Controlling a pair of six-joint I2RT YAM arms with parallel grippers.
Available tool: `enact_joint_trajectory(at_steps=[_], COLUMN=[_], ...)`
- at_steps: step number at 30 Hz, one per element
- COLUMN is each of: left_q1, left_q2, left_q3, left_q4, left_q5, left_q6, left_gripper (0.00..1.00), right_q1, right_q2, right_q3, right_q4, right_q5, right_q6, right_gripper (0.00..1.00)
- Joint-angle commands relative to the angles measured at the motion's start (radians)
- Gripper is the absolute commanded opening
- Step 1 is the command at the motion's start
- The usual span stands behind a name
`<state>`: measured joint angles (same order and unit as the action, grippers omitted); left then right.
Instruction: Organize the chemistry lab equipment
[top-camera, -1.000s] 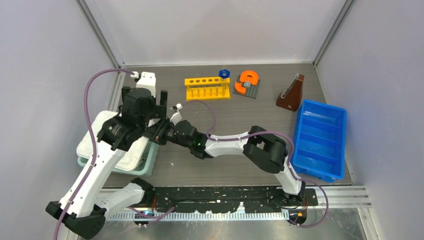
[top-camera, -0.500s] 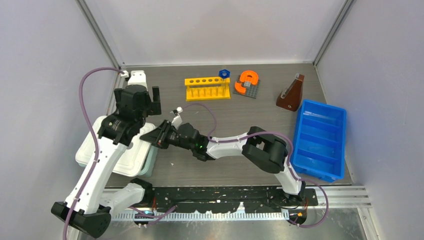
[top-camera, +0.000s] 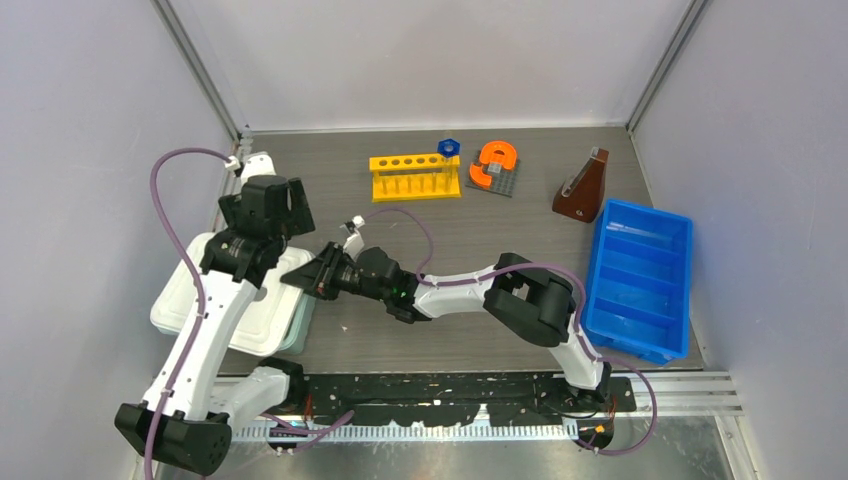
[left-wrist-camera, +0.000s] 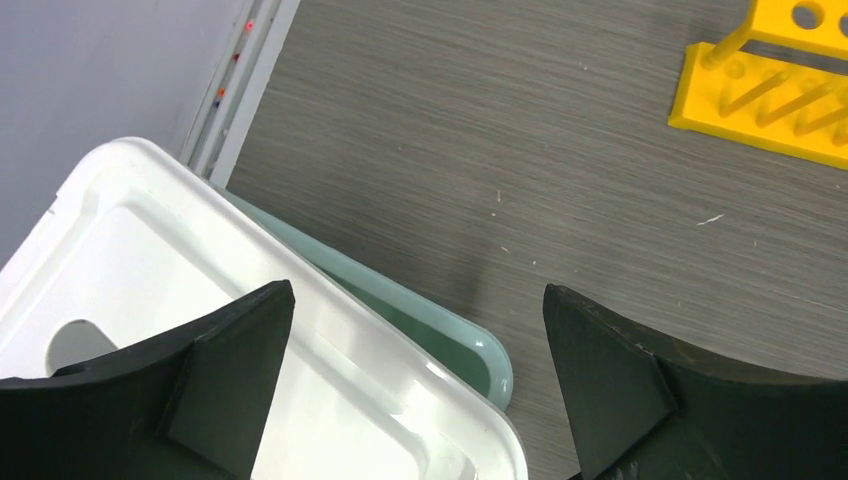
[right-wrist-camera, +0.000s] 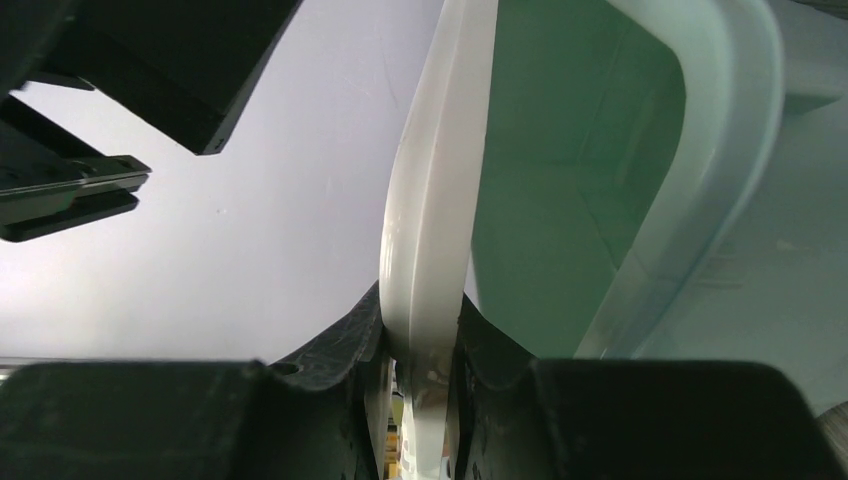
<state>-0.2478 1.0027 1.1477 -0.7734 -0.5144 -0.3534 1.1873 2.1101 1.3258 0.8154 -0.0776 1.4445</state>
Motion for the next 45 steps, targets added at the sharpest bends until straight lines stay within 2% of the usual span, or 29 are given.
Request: enact_joint_trajectory(at_steps=[1, 5, 21, 29, 45], left_q1=[0.022, 0.041, 0.072, 0.085, 0.105], left_q2=[-0.016, -0.011, -0.019, -0.021, -0.002], left_q3=[-0.022, -0.043, -0.098, -0.093, -0.116], left_q4=[0.037, 0.036, 0.053, 0.05, 0.069], left_q5=[-0.025, -0.026, -0.017, -0.051, -0.044], left_q6=[-0.067, -0.107, -0.142, -0.141, -0.154], left_gripper=[1.0, 1.0, 1.0, 1.0, 1.0], right_q1=[0.008, 0.008, 0.006, 0.002, -0.043], right_q2=[-0.045, -0.056, -0.082, -0.033, -0.054], right_q3=[-0.003, 0.008, -0.044, 0.042, 0.028], right_q4=[0.006, -0.052, -0.086, -0.126, -0.183], right_q5=[-0.024, -0.038, -0.014, -0.063, -0.017], right_q6=[-0.011, -0.039, -0.065, -0.072, -0.103], right_gripper=[0.01, 0.01, 0.01, 0.01, 0.01])
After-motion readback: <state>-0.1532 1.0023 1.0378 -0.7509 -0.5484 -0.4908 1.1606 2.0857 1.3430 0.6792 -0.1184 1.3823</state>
